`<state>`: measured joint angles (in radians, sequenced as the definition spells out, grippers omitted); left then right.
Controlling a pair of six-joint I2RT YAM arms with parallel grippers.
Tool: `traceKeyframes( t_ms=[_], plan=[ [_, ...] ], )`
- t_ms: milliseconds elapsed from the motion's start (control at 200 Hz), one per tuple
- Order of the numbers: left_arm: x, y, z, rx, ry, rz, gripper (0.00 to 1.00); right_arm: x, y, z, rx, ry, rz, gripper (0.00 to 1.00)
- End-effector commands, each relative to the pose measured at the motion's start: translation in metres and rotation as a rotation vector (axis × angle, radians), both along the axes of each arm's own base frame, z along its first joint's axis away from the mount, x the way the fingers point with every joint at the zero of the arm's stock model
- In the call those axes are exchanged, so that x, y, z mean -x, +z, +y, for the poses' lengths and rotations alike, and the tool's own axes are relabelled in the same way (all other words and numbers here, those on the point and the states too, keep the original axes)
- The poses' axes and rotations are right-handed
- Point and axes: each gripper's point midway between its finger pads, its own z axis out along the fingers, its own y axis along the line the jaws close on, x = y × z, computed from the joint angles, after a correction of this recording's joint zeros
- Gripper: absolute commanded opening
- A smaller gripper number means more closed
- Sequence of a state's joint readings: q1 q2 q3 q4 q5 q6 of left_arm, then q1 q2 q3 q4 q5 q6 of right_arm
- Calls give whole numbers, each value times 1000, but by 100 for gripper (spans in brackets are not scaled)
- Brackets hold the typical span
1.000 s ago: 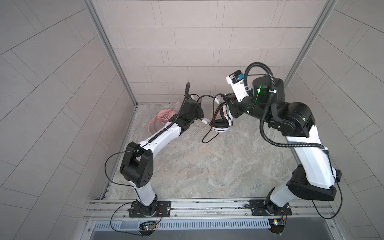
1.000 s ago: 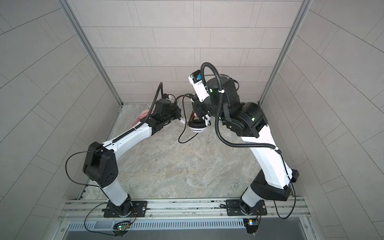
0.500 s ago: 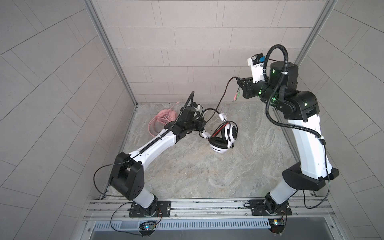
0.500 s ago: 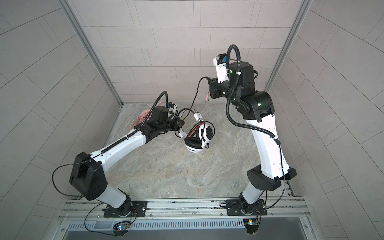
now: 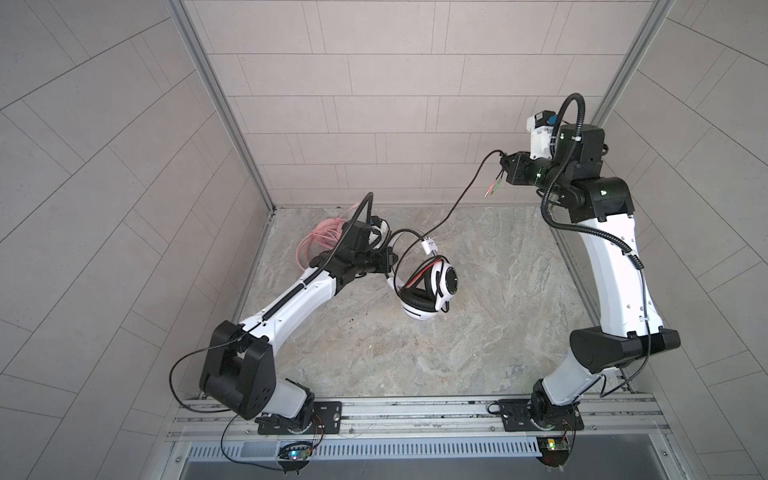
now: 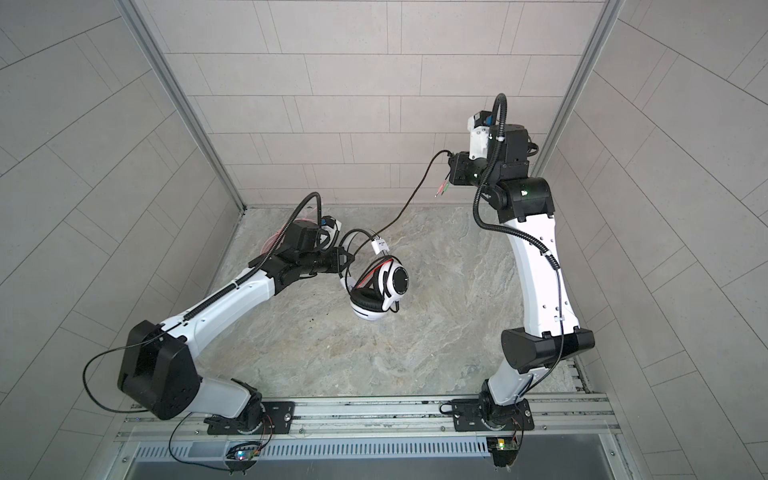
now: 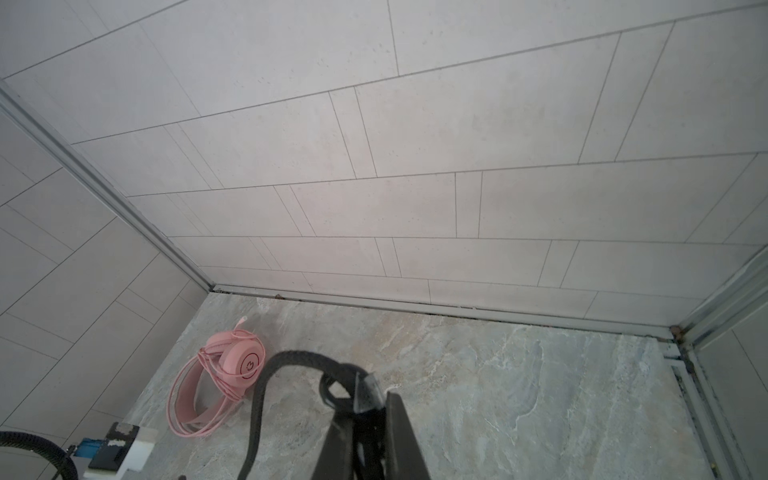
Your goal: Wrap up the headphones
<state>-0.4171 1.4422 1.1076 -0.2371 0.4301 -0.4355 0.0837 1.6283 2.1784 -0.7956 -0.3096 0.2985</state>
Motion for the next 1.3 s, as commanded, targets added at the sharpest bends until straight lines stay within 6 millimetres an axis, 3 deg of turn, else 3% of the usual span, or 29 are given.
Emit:
traceKeyframes(
  t_ms=[0,195,435,570,741,971,1141,1296],
  plan=[
    [-1,26,9,83,19,-44,0,19,40,-6,-76,9,-126,0],
    [8,31,9,70,-36,-68,0,10,28,-23,-64,-34,-102,0],
    [11,17,24,43,6,-37,0,2,27,-49,-146,-77,-124,0],
    [6,7,35,23,58,4,0,13,46,-42,-185,-39,-174,0],
    [0,1,36,14,75,34,0,45,75,-14,-225,75,-229,0],
    [-11,-7,41,24,122,103,0,81,89,-7,-240,113,-274,0],
    [-12,-3,38,33,105,105,0,85,99,-2,-259,138,-302,0],
    [0,7,32,47,34,72,0,59,77,-16,-214,66,-252,0]
  ],
)
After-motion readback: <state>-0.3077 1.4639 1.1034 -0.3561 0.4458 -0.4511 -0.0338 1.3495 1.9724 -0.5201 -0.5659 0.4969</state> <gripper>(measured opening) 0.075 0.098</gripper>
